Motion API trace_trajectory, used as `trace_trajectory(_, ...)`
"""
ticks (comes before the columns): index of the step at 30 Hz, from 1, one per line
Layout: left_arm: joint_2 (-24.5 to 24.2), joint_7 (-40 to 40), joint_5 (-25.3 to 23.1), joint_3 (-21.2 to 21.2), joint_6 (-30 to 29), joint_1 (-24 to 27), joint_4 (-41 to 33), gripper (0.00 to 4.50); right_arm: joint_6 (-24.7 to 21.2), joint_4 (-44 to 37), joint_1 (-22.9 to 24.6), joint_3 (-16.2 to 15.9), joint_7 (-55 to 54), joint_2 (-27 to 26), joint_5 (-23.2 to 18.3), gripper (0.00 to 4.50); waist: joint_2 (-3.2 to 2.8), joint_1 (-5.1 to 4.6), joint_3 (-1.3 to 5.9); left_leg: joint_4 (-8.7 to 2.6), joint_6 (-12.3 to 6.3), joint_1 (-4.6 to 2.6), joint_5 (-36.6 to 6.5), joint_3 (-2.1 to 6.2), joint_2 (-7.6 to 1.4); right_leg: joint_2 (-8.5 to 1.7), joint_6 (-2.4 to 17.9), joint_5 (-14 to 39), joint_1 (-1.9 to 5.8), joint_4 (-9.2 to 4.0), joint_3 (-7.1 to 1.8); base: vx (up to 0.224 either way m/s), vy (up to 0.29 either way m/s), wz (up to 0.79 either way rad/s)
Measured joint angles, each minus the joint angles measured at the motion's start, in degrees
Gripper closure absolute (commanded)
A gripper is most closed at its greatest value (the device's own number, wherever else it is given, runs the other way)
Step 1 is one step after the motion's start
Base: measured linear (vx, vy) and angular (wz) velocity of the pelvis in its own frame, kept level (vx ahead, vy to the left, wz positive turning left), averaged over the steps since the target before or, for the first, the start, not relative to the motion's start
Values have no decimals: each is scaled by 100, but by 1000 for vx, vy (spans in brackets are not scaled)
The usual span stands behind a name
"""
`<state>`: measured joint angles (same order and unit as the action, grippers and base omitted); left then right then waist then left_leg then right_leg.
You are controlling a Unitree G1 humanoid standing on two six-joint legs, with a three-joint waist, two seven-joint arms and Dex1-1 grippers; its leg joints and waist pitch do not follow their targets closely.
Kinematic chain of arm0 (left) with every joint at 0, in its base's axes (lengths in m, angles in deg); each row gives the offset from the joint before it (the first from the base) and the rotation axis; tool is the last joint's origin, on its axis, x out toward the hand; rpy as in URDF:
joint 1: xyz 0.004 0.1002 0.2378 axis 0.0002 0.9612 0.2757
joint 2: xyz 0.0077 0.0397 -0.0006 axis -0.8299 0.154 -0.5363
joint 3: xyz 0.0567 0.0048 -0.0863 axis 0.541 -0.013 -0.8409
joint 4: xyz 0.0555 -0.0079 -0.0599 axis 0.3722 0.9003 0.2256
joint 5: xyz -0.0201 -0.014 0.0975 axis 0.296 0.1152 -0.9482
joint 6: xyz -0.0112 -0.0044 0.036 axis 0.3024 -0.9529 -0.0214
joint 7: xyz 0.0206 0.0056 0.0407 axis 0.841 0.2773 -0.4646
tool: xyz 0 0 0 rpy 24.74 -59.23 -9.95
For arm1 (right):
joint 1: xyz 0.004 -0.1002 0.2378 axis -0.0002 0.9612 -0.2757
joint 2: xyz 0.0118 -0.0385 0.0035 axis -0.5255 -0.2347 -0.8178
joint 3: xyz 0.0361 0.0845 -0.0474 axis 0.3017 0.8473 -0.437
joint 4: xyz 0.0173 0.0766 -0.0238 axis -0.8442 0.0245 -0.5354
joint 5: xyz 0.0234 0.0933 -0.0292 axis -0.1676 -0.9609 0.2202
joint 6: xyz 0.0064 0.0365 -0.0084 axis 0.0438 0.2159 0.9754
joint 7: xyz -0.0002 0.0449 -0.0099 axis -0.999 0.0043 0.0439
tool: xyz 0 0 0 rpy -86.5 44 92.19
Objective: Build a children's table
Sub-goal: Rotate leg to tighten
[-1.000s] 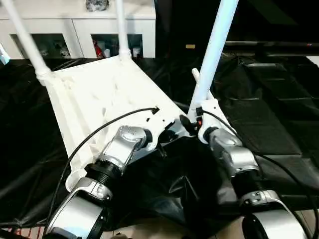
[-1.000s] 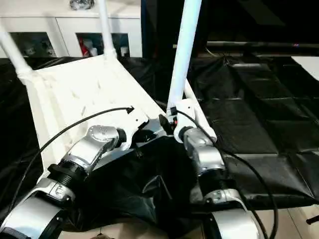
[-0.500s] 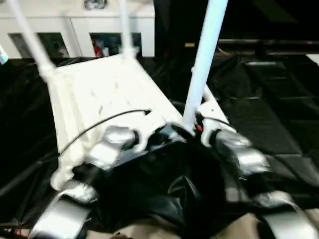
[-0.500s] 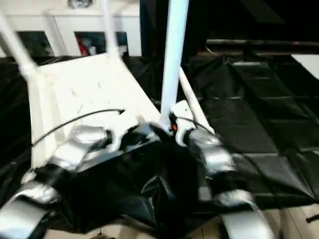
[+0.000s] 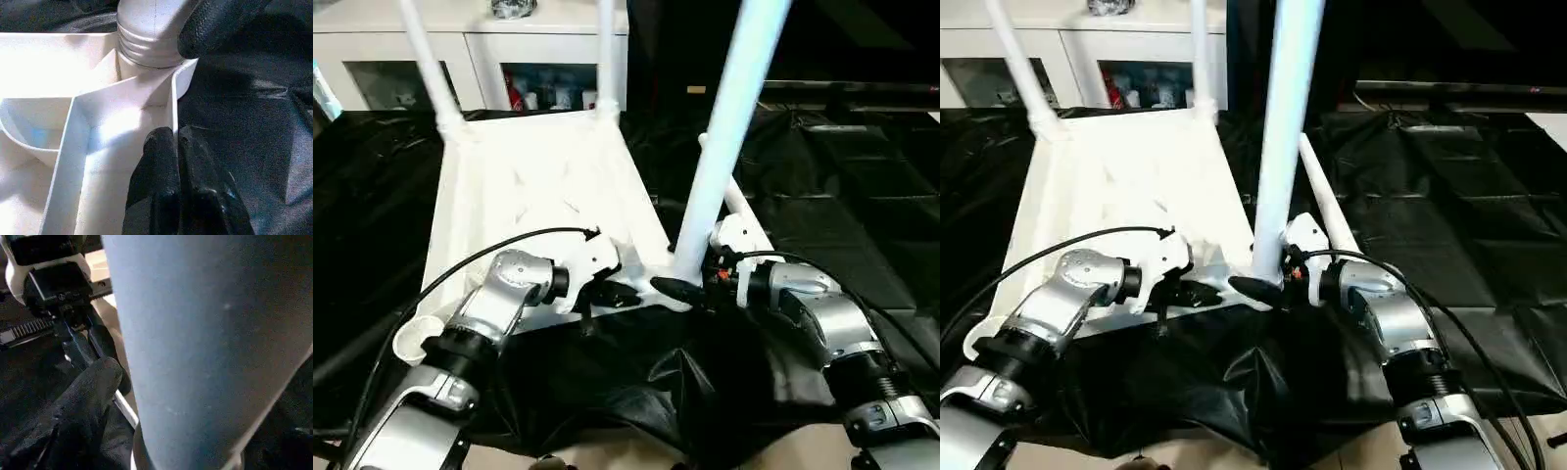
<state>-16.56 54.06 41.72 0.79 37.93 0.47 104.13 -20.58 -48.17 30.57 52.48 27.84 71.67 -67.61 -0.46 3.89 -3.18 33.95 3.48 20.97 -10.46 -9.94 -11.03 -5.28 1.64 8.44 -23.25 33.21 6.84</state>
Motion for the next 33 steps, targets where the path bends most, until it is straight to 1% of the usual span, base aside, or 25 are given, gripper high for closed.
trace_trajectory(3,15,-29,0,-4,-28,0,0,450,-43,0,2,28,-78,-58,-1,125,0,3,0,0,0,-1,0,0,0,0,0,0,0,0,0,0,0,0)
trace_trajectory(4,30,-82,-1,-4,-42,0,1,450,-65,0,6,39,-141,-97,-11,151,0,0,0,0,0,-1,0,0,0,0,-1,0,1,0,-1,0,0,0)
trace_trajectory(5,45,-121,-2,-7,-59,0,3,450,-108,0,6,54,-206,-140,-16,157,0,-5,0,0,0,-2,0,0,0,0,-2,1,1,1,-1,0,0,0)
trace_trajectory(9,121,-283,-11,-47,-164,-7,18,450,-185,14,6,143,-614,-279,29,169,0,-31,0,2,0,-11,1,0,0,0,-5,3,9,1,-2,0,0,0)
trace_trajectory(10,157,-372,-17,-63,-201,-22,43,450,-181,32,4,164,-839,-360,73,193,-2,-46,1,2,1,-12,1,-1,1,0,-5,3,10,1,-3,0,0,0)
trace_trajectory(11,199,-498,-42,-90,-221,-36,87,450,-172,153,-33,214,-1161,-491,140,199,-1,-59,2,2,1,-12,1,-2,1,0,-6,3,17,1,-4,0,0,0)
trace_trajectory(12,270,-666,-105,-115,-253,-78,164,450,-138,273,-77,292,-1526,-638,228,201,-1,-87,3,2,1,-14,1,-3,1,0,-7,3,20,3,-5,0,0,0)
trace_trajectory(13,372,-917,-181,-145,-286,-142,252,450,-106,400,-179,356,-1952,-774,326,213,-1,-130,3,2,3,-17,2,-4,2,0,-7,3,20,3,-5,0,0,0)
trace_trajectory(14,466,-1111,-215,-158,-328,-209,341,450,-106,499,-249,405,-2246,-858,390,213,5,-151,5,3,4,-22,3,-4,2,0,-7,3,22,2,-5,0,0,0)
trace_trajectory(15,609,-1381,-249,-183,-427,-296,467,450,-106,692,-363,540,-2633,-1021,419,224,10,-171,9,4,4,-44,3,-3,2,0,-7,3,24,3,-5,0,0,0)
trace_trajectory(17,879,-1875,-298,-221,-604,-467,667,450,-114,1003,-601,731,-3343,-1241,470,233,11,-204,9,7,4,-44,3,-3,4,0,-7,3,26,0,-6,0,0,0)
trace_trajectory(19,1070,-2233,-313,-238,-728,-571,777,450,-111,1217,-775,840,-3838,-1366,498,233,17,-217,13,8,4,-43,2,-3,4,0,-7,3,27,-2,-6,0,0,0)
trace_trajectory(21,1158,-2385,-315,-278,-804,-616,812,450,-109,1323,-870,888,-4088,-1434,505,233,18,-219,13,4,3,-40,0,-3,3,0,-7,3,24,-3,-6,0,0,0)
trace_trajectory(25,1315,-2685,-368,-352,-882,-703,898,450,98,1672,-1093,991,-4425,-1560,651,233,19,-214,13,-10,2,-26,0,-4,2,1,-8,4,11,-2,-3,0,0,0)
trace_trajectory(26,1328,-2700,-396,-352,-882,-704,894,450,169,1727,-1105,1010,-4397,-1560,654,186,19,-212,13,-12,1,-8,0,-4,2,1,-7,4,11,-2,-3,0,0,0)
trace_trajectory(27,1329,-2700,-400,-352,-882,-704,889,450,205,1745,-1104,1032,-4367,-1560,651,175,20,-212,13,-12,0,-3,-1,-4,2,1,-7,4,11,-3,-2,0,0,0)
trace_trajectory(29,1327,-2774,-424,-352,-885,-704,884,450,213,1732,-1101,1062,-4191,-1572,539,169,27,-223,12,-11,-2,-1,-1,-6,1,1,-7,4,10,-3,-3,0,0,0)
trace_trajectory(31,1326,-2872,-436,-353,-908,-704,882,450,236,1686,-1053,1054,-4152,-1569,510,140,34,-229,11,-10,-1,-2,-1,-7,1,1,-8,4,10,-2,-3,0,0,0)
trace_trajectory(33,1348,-2999,-444,-384,-983,-706,854,450,269,1532,-917,1004,-4144,-1560,541,140,50,-231,5,-10,-1,-3,-1,-7,0,1,-8,3,9,-2,-3,0,0,0)
